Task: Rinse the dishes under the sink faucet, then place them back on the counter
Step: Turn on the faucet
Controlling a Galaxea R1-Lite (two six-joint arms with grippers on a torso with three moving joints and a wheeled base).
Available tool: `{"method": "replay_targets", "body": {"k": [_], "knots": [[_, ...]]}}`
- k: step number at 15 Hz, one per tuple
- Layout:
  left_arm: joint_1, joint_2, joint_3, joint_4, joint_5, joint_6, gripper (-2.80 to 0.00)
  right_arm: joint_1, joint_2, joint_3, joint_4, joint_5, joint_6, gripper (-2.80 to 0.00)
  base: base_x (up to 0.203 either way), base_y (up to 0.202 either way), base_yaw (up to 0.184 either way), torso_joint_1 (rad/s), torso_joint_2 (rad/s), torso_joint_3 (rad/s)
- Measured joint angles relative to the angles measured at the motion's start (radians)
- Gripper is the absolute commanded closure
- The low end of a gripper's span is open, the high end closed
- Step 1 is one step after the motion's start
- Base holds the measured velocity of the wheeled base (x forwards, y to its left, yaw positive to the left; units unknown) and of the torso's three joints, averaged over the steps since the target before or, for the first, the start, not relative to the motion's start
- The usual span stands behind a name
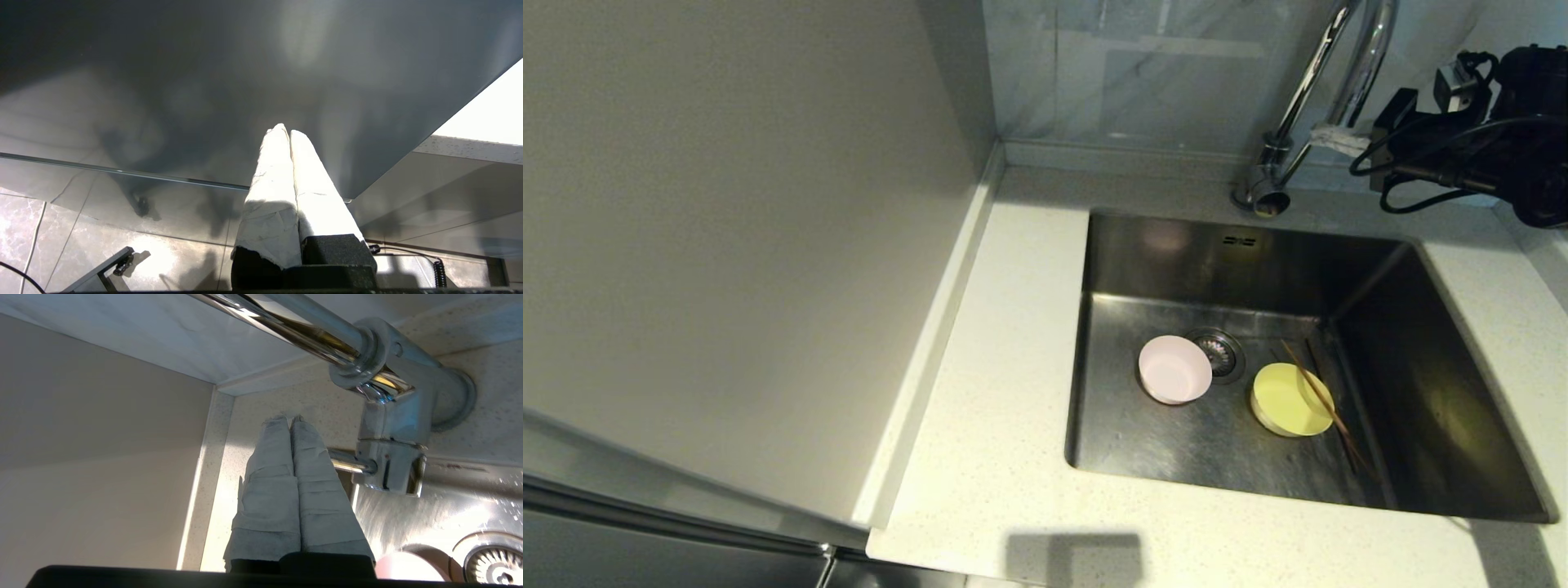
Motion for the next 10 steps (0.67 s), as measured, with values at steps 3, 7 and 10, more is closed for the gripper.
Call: {"method": "replay_targets", "body": {"k": [3, 7, 10], "knots": [[0.0, 0.0, 0.0, 0.0, 0.0, 0.0, 0.0, 0.008, 0.007, -0.001, -0.004, 0.057, 0.0, 0.0, 0.0, 0.0, 0.0, 0.0, 0.0, 0.0], [0.0, 0.0, 0.0, 0.0, 0.0, 0.0, 0.0, 0.004, 0.007, 0.001, 0.01, 0.156, -0.003, 0.0, 0.0, 0.0, 0.0, 0.0, 0.0, 0.0], [0.0, 0.0, 0.0, 0.0, 0.0, 0.0, 0.0, -0.022, 0.002, 0.002, 0.084, 0.265, -0.004, 0.0, 0.0, 0.0, 0.0, 0.0, 0.0, 0.0]]}}
